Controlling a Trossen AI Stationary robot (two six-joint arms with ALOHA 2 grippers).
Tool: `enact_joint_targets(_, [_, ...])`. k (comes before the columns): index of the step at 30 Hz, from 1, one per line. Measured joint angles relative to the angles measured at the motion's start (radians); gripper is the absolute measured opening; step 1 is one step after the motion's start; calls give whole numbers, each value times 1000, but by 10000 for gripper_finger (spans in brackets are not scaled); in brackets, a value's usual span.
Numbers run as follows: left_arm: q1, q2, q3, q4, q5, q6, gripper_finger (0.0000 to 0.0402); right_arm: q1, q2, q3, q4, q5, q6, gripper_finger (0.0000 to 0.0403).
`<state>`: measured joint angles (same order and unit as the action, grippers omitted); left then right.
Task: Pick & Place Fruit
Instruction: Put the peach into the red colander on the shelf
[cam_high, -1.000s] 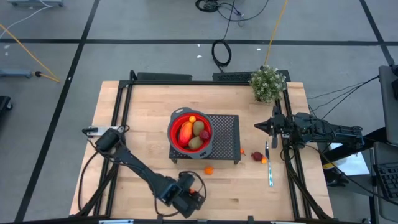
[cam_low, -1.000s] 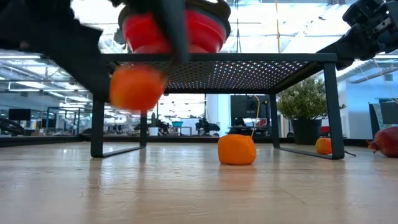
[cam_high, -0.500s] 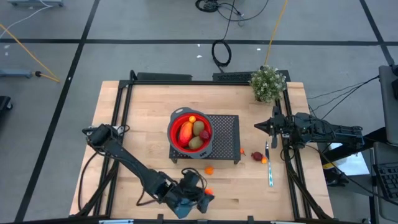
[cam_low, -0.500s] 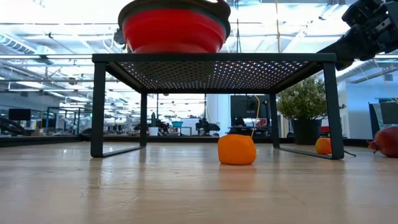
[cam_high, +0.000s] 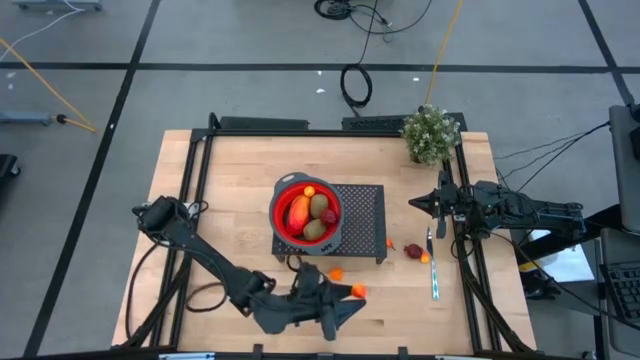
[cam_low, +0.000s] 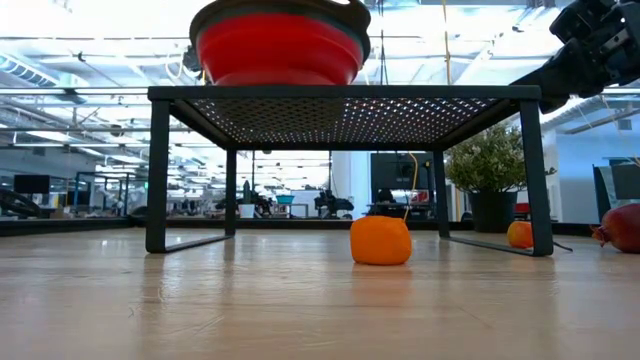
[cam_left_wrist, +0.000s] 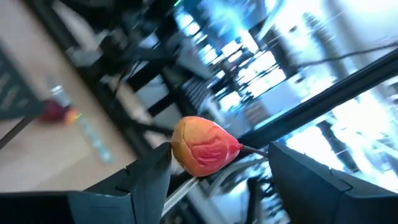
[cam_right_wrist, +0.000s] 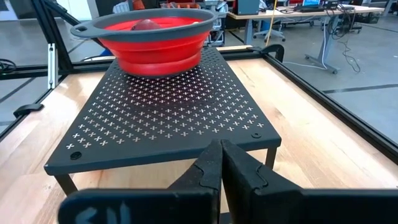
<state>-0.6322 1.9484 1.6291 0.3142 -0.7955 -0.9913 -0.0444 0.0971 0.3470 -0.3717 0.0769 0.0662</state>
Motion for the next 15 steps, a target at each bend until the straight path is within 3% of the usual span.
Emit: enact_joint_targets(15, [4,0,0,523,-180,212,269,0,0,0,0,0,0,0])
